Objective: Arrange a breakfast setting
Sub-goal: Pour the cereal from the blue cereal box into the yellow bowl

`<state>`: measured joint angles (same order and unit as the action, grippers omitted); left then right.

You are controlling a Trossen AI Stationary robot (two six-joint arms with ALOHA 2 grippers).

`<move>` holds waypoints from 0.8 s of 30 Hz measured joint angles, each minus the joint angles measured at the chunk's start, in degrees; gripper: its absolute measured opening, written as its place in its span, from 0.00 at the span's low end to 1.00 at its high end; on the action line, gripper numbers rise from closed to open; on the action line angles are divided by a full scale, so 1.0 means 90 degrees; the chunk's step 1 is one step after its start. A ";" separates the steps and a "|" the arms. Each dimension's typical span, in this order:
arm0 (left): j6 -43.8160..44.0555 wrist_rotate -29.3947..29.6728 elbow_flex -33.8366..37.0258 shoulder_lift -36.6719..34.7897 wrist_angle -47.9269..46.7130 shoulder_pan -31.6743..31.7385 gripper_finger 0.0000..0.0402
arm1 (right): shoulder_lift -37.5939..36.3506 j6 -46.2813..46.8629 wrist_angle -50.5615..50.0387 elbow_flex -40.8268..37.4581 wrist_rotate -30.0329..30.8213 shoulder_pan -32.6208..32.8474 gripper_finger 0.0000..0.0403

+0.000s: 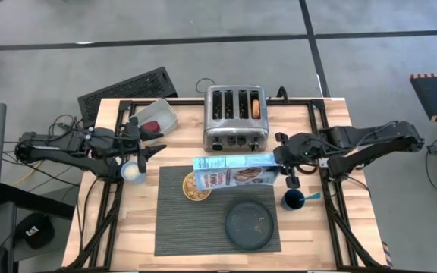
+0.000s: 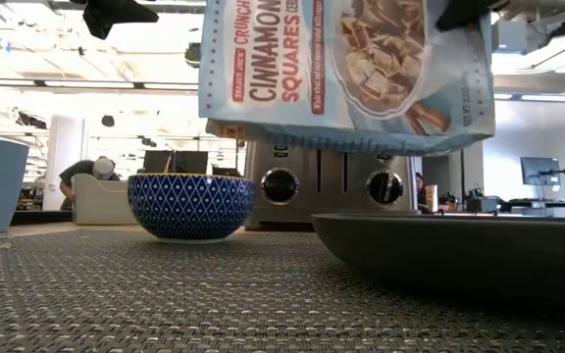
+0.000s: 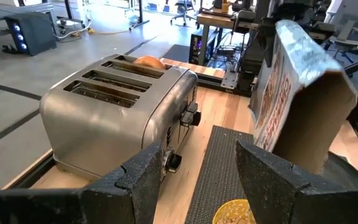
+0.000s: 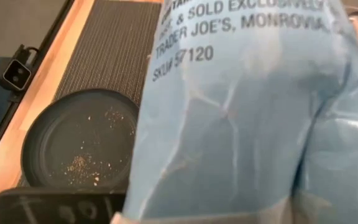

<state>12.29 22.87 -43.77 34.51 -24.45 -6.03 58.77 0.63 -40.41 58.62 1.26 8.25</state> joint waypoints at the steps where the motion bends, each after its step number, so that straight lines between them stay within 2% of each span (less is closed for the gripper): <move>1: 0.0000 0.0000 0.0000 0.0022 0.0018 -0.0002 0.47 | -0.0093 0.0001 0.0112 -0.0126 0.0000 0.0000 0.30; 12: -0.0146 -0.0002 0.0000 0.0378 0.0369 -0.0002 0.47 | -0.0957 0.0216 0.1048 -0.1232 0.0002 -0.0005 0.30; 24: -0.0158 -0.0002 0.0000 0.0543 0.0528 0.0000 0.47 | -0.1621 0.0314 0.1671 -0.1795 0.0019 -0.0012 0.30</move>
<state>10.87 22.85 -43.77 39.40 -19.70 -6.03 44.18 3.46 -25.37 42.46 1.43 8.14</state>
